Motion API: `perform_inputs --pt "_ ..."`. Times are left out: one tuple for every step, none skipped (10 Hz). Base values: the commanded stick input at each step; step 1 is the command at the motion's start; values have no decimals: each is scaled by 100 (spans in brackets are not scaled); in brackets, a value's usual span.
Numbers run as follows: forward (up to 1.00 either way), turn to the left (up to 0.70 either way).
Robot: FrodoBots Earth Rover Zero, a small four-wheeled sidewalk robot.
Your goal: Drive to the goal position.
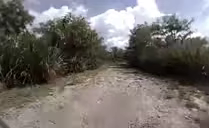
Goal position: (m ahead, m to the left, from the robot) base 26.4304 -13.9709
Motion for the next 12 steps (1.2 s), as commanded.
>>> perform_inputs --pt "85 0" --pt "85 0" --pt "85 0" --pt "85 0" --pt "85 0" --pt "85 0" --pt "85 0" --pt "85 0" --pt "85 0" --pt "85 0" --pt "85 0" --pt "85 0"
